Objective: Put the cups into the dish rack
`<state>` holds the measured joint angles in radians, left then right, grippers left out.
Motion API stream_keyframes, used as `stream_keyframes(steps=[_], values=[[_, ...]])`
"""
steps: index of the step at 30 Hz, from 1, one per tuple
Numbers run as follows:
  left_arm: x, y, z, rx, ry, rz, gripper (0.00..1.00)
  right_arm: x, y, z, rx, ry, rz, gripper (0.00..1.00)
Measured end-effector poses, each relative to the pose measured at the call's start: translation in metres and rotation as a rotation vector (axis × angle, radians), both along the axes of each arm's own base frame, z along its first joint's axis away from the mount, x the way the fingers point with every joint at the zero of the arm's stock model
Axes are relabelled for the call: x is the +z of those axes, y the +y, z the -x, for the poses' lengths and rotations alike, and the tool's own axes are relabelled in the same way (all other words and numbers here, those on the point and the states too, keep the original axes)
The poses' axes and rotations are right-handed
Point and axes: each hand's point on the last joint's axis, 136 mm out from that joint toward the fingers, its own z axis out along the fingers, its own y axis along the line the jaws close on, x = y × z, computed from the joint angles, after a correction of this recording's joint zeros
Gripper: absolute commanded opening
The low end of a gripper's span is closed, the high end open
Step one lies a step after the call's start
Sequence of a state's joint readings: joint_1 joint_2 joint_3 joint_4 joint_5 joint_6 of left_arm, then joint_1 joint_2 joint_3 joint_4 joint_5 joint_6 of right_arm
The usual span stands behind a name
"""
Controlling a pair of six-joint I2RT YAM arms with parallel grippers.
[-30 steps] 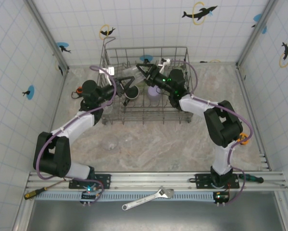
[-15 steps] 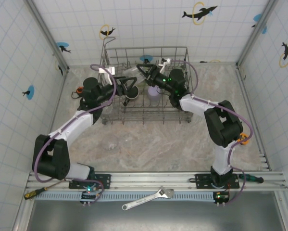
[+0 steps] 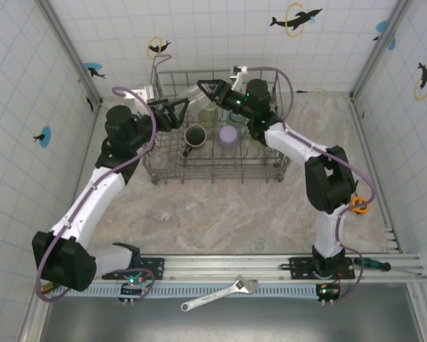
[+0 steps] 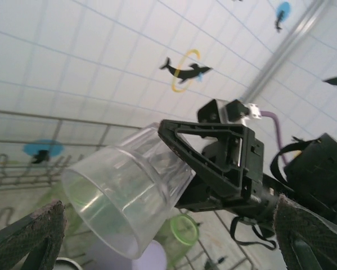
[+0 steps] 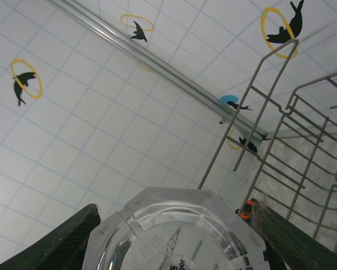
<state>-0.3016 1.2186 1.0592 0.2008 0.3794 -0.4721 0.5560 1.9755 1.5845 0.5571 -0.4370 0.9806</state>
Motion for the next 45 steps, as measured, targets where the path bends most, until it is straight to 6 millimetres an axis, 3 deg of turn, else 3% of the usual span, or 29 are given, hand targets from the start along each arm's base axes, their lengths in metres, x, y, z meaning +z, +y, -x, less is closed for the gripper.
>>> stream_keyframes(steps=[6, 13, 17, 26, 40, 45], values=[[-0.012, 0.038, -0.018, 0.213, 0.046, -0.117, 0.97, -0.022, 0.033, 0.001, 0.001, -0.085, 0.195, 0.43], [-0.036, 0.113, -0.036, 0.417, 0.149, -0.137, 0.97, -0.056, 0.074, 0.013, 0.019, -0.216, 0.439, 0.45], [-0.048, 0.142, -0.042, 0.488, 0.187, -0.121, 0.97, -0.065, 0.092, 0.021, 0.033, -0.321, 0.544, 0.46], [-0.082, 0.153, -0.055, 0.457, 0.303, -0.071, 0.97, -0.087, 0.121, 0.028, 0.035, -0.519, 0.712, 0.45], [-0.124, 0.158, -0.046, 0.462, 0.390, -0.087, 0.97, -0.153, 0.142, 0.033, 0.096, -0.597, 0.859, 0.45], [-0.131, 0.158, -0.046, 0.460, 0.409, -0.090, 0.97, -0.154, 0.147, 0.038, 0.111, -0.621, 0.858, 0.45]])
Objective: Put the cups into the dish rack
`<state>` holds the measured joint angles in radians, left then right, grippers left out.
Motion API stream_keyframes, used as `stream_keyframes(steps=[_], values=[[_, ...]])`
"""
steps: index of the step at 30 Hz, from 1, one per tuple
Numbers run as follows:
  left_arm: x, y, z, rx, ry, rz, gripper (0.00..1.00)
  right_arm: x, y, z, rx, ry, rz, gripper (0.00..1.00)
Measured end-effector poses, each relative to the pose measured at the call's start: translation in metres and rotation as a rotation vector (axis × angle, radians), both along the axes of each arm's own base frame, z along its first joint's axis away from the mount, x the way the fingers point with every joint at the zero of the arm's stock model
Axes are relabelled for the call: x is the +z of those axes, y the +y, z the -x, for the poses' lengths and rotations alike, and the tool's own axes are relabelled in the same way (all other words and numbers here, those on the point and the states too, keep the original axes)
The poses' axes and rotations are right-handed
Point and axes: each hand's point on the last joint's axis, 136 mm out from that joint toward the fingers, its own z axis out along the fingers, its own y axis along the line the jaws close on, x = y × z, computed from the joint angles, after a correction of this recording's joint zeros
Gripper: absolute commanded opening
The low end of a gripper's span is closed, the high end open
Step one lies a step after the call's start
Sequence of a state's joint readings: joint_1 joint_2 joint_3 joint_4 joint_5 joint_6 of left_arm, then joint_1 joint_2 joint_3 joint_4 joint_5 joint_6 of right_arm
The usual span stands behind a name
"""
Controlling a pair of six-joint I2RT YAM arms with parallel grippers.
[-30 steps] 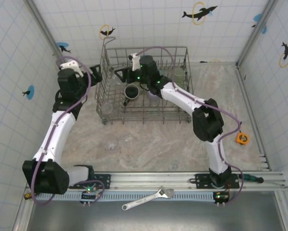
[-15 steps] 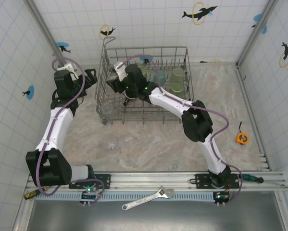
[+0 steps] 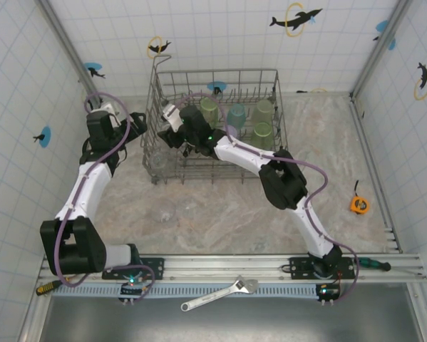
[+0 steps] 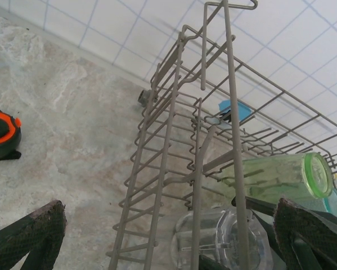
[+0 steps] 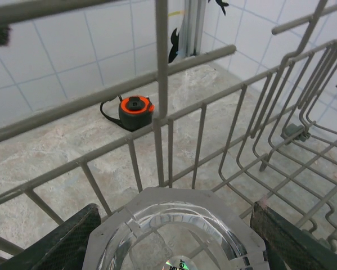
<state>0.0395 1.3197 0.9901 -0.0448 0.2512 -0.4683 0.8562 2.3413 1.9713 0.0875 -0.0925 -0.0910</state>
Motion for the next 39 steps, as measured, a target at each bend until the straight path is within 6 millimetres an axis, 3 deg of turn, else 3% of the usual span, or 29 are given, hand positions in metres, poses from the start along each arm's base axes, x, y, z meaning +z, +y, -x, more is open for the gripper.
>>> stream_keyframes(steps=[10, 20, 25, 27, 31, 39], values=[[-0.005, 0.000, -0.001, -0.003, 0.013, 0.002, 0.97, 0.008, 0.014, 0.008, 0.043, -0.034, -0.049, 0.46], [-0.006, -0.001, -0.001, -0.007, 0.015, 0.004, 0.97, -0.023, 0.016, 0.004, 0.037, -0.013, -0.011, 0.47], [-0.007, -0.002, -0.001, -0.011, 0.018, 0.006, 0.97, -0.024, 0.018, 0.005, 0.036, -0.034, 0.007, 0.83], [-0.007, -0.003, -0.001, -0.014, 0.018, 0.008, 0.97, -0.024, 0.019, 0.007, 0.036, -0.037, 0.009, 0.94], [-0.007, -0.004, -0.001, -0.020, 0.019, 0.011, 0.97, -0.018, 0.020, 0.006, 0.027, -0.054, 0.006, 1.00], [-0.008, -0.004, -0.001, -0.020, 0.022, 0.011, 0.97, 0.002, 0.027, 0.006, 0.013, -0.083, -0.022, 1.00]])
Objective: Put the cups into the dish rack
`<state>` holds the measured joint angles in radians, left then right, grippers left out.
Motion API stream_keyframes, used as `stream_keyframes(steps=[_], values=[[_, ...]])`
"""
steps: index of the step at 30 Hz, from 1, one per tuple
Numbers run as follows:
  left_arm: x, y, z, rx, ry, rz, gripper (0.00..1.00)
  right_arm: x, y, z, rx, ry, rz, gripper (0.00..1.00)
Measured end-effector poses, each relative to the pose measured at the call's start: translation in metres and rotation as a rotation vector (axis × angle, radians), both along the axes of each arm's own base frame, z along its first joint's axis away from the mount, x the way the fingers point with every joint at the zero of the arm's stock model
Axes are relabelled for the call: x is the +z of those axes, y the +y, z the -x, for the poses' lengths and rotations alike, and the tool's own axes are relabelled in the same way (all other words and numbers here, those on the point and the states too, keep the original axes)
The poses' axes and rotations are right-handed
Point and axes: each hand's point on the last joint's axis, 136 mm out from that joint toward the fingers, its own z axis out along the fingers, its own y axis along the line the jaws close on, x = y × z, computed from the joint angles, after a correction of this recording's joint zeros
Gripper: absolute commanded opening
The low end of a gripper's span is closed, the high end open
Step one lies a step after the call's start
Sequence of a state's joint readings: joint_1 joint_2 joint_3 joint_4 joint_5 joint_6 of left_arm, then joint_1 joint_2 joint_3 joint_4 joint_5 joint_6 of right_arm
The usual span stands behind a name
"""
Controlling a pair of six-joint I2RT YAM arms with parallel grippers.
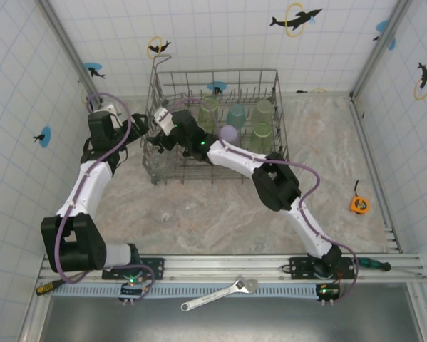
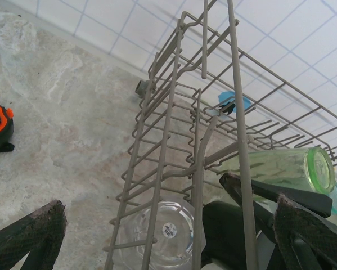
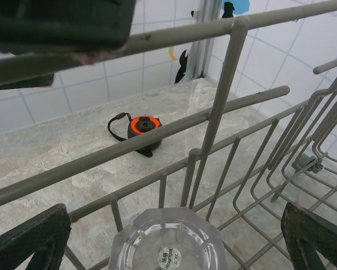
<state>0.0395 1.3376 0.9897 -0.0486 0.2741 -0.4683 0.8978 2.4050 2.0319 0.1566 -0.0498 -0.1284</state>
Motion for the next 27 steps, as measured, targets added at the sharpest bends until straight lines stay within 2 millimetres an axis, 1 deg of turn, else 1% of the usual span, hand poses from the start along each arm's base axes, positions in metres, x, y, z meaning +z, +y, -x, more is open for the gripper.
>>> stream_keyframes(steps=[7, 13, 16, 22, 24, 27], values=[[0.000, 0.000, 0.000, 0.001, 0.000, 0.000, 0.97, -0.001, -0.007, -0.006, -0.053, -0.004, 0.029, 1.00], [-0.001, 0.000, 0.000, 0.002, 0.004, -0.001, 0.97, 0.011, -0.023, -0.015, -0.123, -0.011, 0.053, 1.00], [-0.002, 0.001, 0.001, 0.005, 0.008, -0.002, 0.97, 0.024, -0.033, -0.019, -0.151, -0.017, 0.057, 1.00], [-0.004, 0.001, 0.003, 0.005, 0.028, -0.001, 0.98, 0.064, -0.050, -0.021, -0.194, -0.036, 0.022, 1.00], [0.000, 0.001, 0.003, 0.007, 0.035, -0.002, 0.97, 0.075, -0.056, -0.022, -0.208, -0.036, 0.010, 1.00], [0.009, 0.004, 0.003, 0.020, 0.030, -0.009, 0.98, 0.084, -0.065, -0.025, -0.230, -0.023, -0.001, 1.00]])
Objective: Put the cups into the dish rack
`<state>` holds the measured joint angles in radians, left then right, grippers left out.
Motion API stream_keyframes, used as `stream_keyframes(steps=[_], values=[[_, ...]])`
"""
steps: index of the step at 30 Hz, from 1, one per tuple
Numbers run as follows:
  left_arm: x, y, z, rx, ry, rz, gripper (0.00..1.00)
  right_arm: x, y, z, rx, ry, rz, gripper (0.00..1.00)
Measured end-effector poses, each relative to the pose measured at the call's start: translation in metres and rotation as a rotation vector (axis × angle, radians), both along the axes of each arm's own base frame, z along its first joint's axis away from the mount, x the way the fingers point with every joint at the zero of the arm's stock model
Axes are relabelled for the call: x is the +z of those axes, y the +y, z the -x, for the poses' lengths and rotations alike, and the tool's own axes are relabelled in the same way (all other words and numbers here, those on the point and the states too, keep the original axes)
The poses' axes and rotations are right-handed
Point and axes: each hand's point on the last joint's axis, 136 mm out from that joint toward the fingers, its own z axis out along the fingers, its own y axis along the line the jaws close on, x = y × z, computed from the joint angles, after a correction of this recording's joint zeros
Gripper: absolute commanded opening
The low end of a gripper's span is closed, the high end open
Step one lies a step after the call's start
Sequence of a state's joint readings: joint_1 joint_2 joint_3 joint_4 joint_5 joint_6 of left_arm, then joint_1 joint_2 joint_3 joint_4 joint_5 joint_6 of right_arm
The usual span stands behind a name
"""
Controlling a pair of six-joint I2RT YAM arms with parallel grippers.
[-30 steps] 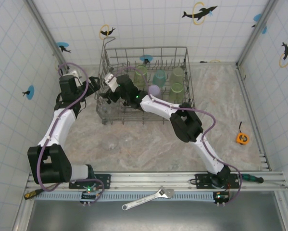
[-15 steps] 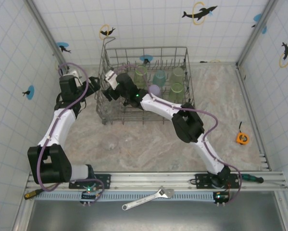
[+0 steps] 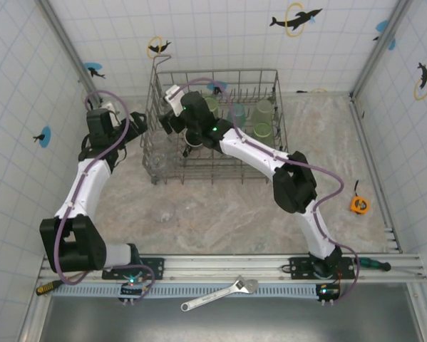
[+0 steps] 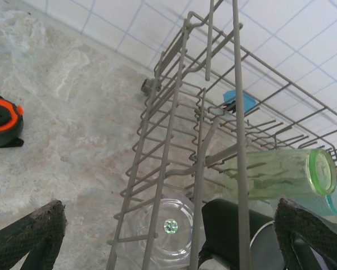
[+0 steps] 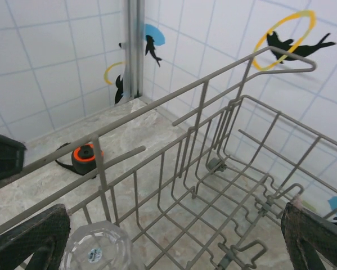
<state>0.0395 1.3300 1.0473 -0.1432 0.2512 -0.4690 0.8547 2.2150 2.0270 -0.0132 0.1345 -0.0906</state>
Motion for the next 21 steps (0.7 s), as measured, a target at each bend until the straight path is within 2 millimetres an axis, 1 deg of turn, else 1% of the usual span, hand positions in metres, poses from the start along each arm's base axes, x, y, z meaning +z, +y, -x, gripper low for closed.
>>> stream_keyframes(steps=[2, 5, 8, 10, 15, 18, 21], values=[[0.005, 0.001, 0.004, 0.006, 0.003, -0.001, 0.98, 0.000, -0.007, -0.003, -0.014, 0.018, 0.002, 1.00], [0.013, 0.001, 0.011, 0.009, 0.010, 0.000, 0.98, -0.009, -0.018, -0.001, -0.031, 0.057, 0.025, 1.00], [0.019, 0.000, 0.020, 0.012, 0.017, 0.007, 0.98, -0.018, -0.029, 0.004, -0.040, 0.098, 0.049, 1.00], [0.020, 0.000, 0.027, 0.011, 0.027, 0.012, 0.98, -0.020, -0.034, 0.009, -0.041, 0.119, 0.061, 1.00], [0.024, -0.005, 0.046, -0.008, 0.055, 0.032, 0.98, -0.007, -0.050, 0.025, -0.040, 0.141, 0.064, 1.00], [0.031, -0.011, 0.060, -0.032, 0.053, 0.045, 0.98, 0.004, -0.065, 0.039, -0.040, 0.147, 0.057, 1.00], [0.032, -0.012, 0.074, -0.043, 0.063, 0.040, 0.98, 0.008, -0.082, 0.052, -0.037, 0.153, 0.047, 1.00]])
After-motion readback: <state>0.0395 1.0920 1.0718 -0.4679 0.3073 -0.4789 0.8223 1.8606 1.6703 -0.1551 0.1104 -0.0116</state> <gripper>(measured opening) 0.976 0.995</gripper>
